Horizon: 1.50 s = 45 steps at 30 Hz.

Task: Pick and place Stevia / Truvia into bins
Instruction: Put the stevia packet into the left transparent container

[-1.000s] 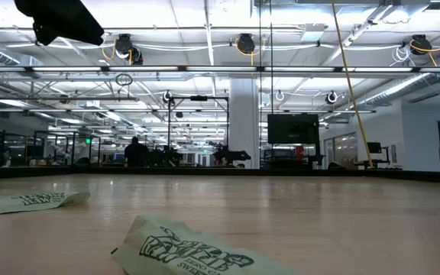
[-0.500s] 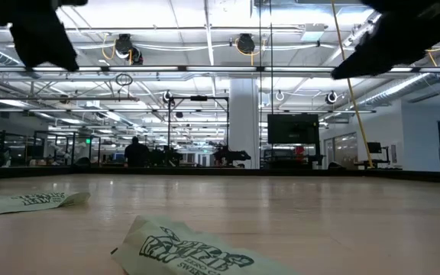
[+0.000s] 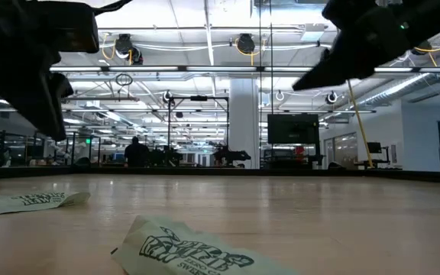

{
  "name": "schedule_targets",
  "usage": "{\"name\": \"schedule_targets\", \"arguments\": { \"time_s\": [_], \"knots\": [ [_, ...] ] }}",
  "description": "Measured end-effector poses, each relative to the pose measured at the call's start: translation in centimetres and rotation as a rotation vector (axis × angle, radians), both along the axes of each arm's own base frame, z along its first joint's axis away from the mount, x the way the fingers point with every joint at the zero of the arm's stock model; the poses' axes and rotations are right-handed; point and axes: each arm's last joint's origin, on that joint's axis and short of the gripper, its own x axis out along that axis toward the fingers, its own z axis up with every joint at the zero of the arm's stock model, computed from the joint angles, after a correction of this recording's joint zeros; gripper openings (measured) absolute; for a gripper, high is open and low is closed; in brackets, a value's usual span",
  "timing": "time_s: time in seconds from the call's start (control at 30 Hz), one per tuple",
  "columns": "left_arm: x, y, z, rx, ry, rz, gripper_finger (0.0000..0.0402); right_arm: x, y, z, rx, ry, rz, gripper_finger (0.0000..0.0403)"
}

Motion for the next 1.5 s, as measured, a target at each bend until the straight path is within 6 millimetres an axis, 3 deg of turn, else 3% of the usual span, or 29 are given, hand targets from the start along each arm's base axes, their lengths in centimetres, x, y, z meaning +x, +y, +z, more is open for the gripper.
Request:
{"name": "schedule_targets", "arguments": {
  "time_s": [0.23,0.4,0.67,0.87,1.03,1.2,1.37,1.5],
  "knots": [
    [0.7,-1.5,-0.9,0.015,-0.039,-0.162,0.0113,1.3,-0.9,2.0,-0.107,-0.184,0.204,0.0153],
    [0.9,-1.6,-0.8,0.046,-0.067,-0.230,0.0113,1.6,-2.0,2.5,-0.202,-0.220,0.212,0.0153],
    [1.4,-0.7,-0.8,0.041,-0.061,-0.170,0.0113,1.4,-3.2,1.3,-0.195,-0.084,0.171,0.0149],
    [2.2,0.4,-0.7,-0.075,-0.078,0.049,0.0113,1.0,-4.2,0.3,-0.374,0.072,0.103,0.0152],
    [2.8,0.3,-0.5,-0.183,-0.096,0.049,0.0113,0.9,-5.6,0.1,-0.406,0.117,0.019,0.0151],
    [3.1,-0.7,-1.8,-0.233,-0.044,-0.012,0.0113,1.1,-6.2,0.2,-0.345,0.087,0.087,0.0147],
    [3.3,-1.2,-4.4,-0.203,0.053,-0.031,0.0113,1.3,-6.3,0.7,-0.314,0.019,0.082,0.0147],
    [3.6,-1.4,-5.0,-0.208,0.066,-0.029,0.0113,1.4,-6.2,1.0,-0.316,-0.004,0.080,0.0150]
  ]
}}
